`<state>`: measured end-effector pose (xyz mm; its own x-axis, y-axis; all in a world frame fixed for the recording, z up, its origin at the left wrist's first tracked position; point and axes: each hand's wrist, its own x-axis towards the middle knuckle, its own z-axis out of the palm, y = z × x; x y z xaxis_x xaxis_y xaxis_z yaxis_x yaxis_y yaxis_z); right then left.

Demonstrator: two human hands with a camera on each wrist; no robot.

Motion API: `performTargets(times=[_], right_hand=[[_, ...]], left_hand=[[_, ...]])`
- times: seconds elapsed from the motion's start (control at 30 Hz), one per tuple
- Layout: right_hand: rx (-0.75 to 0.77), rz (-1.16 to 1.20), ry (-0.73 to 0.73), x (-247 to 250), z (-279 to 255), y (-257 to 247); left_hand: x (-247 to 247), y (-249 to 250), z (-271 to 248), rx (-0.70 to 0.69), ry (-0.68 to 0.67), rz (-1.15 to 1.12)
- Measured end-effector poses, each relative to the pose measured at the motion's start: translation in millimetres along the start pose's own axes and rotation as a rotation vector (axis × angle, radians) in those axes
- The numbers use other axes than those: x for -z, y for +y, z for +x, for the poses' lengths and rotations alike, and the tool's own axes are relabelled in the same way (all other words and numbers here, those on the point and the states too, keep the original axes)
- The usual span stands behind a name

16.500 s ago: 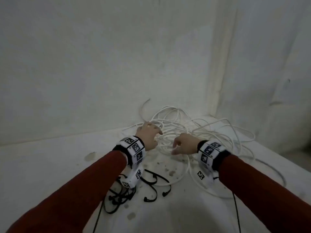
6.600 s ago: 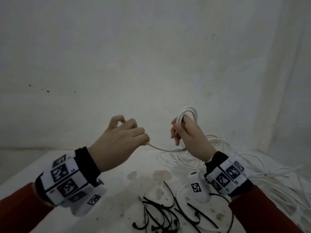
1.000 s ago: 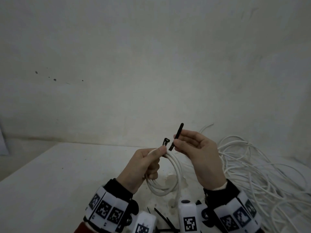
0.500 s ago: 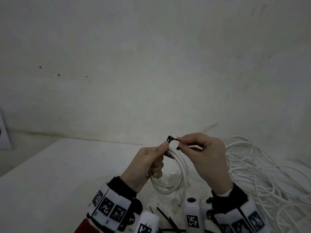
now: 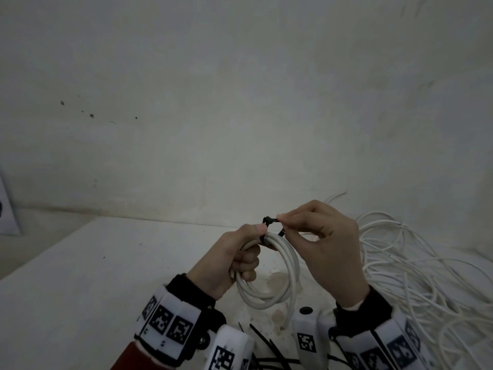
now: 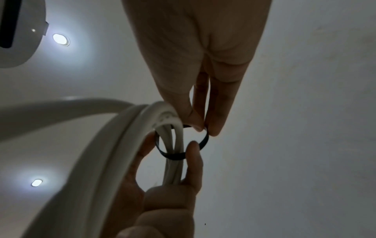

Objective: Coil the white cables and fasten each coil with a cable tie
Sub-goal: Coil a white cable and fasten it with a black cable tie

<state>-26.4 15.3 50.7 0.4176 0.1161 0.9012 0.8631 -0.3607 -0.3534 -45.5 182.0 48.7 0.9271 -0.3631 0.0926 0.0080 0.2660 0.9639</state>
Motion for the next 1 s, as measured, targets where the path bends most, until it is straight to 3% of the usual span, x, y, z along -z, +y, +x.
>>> performTargets(times=[0.23, 0.47, 0.7, 1.0], right_hand=[[0.138, -0.099, 0.054, -1, -1, 0], [0.170, -0.076, 0.090, 2, -1, -2], [0.194, -0.100, 0.023, 1, -1, -3], [-0.018, 0.147, 0.062, -3, -6, -18]], left_hand=[[-1, 6, -5, 0.034, -0.021, -0.027], [-5, 6, -5, 0.042, -0.054, -0.064], [-7, 3, -5, 0.007, -0.012, -0.034], [-8, -9, 2, -0.007, 0.086, -0.119]])
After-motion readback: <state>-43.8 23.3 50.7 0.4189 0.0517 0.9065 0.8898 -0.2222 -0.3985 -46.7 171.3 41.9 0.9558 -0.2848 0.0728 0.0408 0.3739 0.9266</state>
